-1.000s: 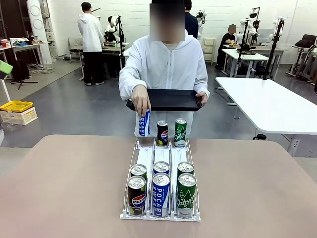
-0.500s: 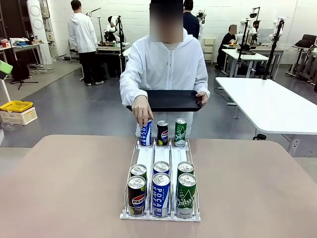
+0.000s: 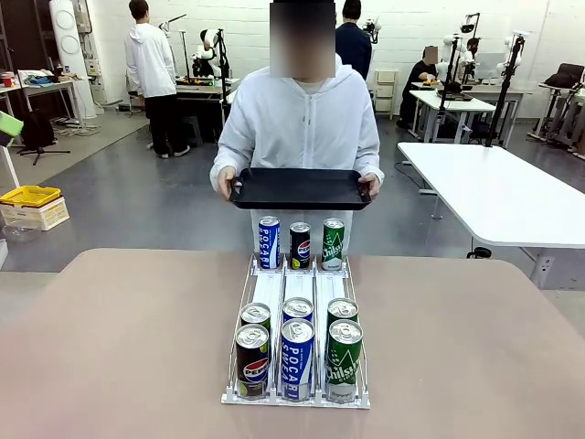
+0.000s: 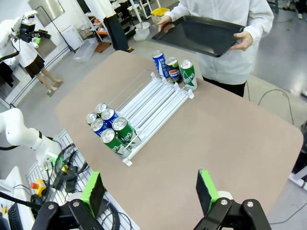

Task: Retrieve and hand over the desired beverage to the person.
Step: Pick up a can of the same type that the person held from the Automatic Can Dispenser.

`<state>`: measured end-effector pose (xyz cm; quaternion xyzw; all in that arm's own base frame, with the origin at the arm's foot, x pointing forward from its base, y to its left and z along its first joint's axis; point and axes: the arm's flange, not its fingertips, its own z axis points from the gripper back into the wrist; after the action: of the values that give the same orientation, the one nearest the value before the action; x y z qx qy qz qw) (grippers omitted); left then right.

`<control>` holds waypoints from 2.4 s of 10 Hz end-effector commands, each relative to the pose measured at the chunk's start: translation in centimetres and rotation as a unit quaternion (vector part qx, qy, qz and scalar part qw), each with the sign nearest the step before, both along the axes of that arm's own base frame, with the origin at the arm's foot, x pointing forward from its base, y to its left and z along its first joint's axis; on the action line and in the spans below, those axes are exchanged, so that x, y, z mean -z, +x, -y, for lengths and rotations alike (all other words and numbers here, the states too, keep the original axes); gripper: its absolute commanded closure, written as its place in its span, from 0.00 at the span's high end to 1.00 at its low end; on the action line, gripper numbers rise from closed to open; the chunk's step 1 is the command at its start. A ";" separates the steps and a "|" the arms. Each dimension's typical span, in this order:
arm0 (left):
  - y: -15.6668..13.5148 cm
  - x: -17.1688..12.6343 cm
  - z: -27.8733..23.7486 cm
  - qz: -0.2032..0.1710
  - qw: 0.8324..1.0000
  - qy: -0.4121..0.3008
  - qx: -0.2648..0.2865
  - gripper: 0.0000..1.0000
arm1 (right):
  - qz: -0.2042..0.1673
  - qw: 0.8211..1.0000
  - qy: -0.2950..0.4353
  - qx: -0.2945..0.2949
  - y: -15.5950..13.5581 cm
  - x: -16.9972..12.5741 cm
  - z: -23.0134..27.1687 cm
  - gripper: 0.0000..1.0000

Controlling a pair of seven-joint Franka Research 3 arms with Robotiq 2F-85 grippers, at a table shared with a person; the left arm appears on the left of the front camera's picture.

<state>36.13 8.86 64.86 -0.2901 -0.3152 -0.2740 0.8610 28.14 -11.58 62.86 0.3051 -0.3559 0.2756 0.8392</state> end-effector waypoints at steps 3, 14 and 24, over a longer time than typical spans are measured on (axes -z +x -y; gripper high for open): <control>0.1 0.0 -0.1 0.006 1.000 -0.003 0.006 1.00 | 0.006 1.000 0.010 -0.009 0.3 0.0 -0.1 1.00; -1.1 12.2 40.8 -0.209 0.917 0.296 -0.169 1.00 | 0.006 1.000 0.010 -0.009 0.3 0.0 -0.1 1.00; -2.1 13.8 41.1 -0.216 0.915 0.298 -0.164 1.00 | 0.006 1.000 0.010 -0.009 0.3 0.0 -0.1 1.00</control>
<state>34.46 -32.50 51.22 -0.0269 -0.0599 -0.1450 0.9872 28.20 -11.48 62.91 0.3017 -0.3534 0.2749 0.8418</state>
